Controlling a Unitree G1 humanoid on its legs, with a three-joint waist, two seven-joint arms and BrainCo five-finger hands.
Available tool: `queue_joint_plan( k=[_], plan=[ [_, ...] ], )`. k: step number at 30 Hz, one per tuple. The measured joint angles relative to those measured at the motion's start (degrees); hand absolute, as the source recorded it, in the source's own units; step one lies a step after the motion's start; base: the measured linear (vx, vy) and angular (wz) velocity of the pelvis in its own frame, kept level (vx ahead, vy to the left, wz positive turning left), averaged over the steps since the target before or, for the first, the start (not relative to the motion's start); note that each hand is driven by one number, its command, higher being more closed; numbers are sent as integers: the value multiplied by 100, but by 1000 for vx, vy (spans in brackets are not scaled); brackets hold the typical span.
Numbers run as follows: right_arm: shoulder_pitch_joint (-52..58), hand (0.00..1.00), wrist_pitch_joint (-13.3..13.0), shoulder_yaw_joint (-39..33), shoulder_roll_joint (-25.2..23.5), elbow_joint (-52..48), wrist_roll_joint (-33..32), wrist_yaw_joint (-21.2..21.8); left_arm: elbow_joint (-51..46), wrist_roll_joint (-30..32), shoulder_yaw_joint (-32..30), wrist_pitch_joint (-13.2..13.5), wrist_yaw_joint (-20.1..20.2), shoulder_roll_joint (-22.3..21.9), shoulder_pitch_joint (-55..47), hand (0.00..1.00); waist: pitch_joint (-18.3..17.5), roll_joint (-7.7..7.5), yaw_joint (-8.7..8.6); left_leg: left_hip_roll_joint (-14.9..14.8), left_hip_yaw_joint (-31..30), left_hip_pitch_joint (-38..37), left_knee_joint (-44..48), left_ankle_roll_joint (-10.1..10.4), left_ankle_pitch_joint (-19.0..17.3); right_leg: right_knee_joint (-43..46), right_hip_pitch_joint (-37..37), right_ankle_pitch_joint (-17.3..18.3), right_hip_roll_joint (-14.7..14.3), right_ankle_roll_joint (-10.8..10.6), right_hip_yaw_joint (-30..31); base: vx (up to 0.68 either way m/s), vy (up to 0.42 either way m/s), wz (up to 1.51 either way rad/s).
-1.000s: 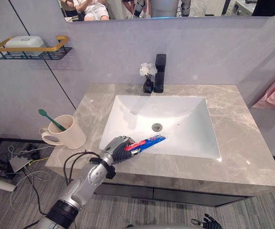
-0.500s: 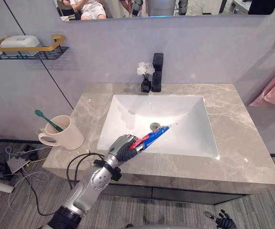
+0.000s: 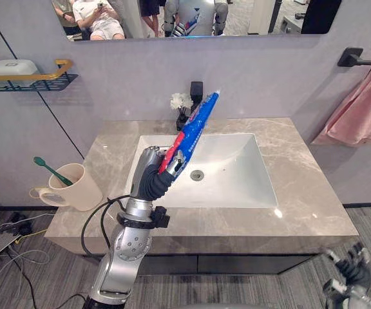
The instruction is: Organize washtable
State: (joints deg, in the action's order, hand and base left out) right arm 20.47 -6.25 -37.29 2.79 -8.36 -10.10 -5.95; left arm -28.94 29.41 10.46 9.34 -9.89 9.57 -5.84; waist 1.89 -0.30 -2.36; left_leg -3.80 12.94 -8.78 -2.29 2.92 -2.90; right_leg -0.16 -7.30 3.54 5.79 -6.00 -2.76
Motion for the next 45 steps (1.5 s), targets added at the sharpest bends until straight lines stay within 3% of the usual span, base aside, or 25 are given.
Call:
queue_joint_plan(
  k=[6, 11, 17, 22, 29, 38, 45],
  plan=[
    [-111, 0, -162, -317, 120, -937, -5, 158, -109, -16, -36, 2, 254, 12, -199, 100, -21, -32, -17, -11, 73, 16, 35, 10, -41, 20, 68, -13, -17, -22, 123, -19, -17, -10],
    [-504, 0, -482, -103, 416, -1142, -307, 486, -110, -166, -159, 5, 468, 18, -200, 100, -67, -19, -16, 18, 33, 142, 111, -7, -52, 27, 162, -37, 11, -45, 136, -10, -4, -1],
    [-1137, 0, -692, 1221, 540, -1144, -1246, 793, -112, -406, -89, 7, 490, 22, -92, 100, -75, -48, 28, 87, -207, 303, 243, -31, -60, 27, 141, -44, 83, -58, -69, -21, -6, 19],
    [-1511, 0, -691, 2445, 612, -1157, -1811, 1060, -114, -504, 250, 49, 485, 30, 262, 100, -72, -41, 193, 132, -403, 332, 287, -51, -46, 20, 48, -41, 130, -62, -264, -30, -7, 22],
    [-1980, 0, -657, 4037, 639, -1345, -2827, 1352, -90, -626, 802, 136, 417, 21, 400, 100, -65, -14, 239, 204, -502, 378, 267, -108, -4, 27, 47, -42, 197, -66, -358, -11, 0, 6],
    [-2463, 0, -568, 5070, 595, -1348, -3681, 1479, 203, -624, 1247, 227, 146, 24, 546, 100, -61, -31, 310, 294, -603, 388, 54, -168, 159, 27, 58, -64, 266, -98, -509, -10, 2, 8],
    [-2614, 0, -575, 5364, 446, -1349, -4307, 1485, 264, -616, 1368, 234, -145, 31, 586, 100, -60, -54, 319, 300, -648, 379, 3, -173, 207, 35, 56, -67, 268, -96, -546, -12, -6, 3]
  ],
)
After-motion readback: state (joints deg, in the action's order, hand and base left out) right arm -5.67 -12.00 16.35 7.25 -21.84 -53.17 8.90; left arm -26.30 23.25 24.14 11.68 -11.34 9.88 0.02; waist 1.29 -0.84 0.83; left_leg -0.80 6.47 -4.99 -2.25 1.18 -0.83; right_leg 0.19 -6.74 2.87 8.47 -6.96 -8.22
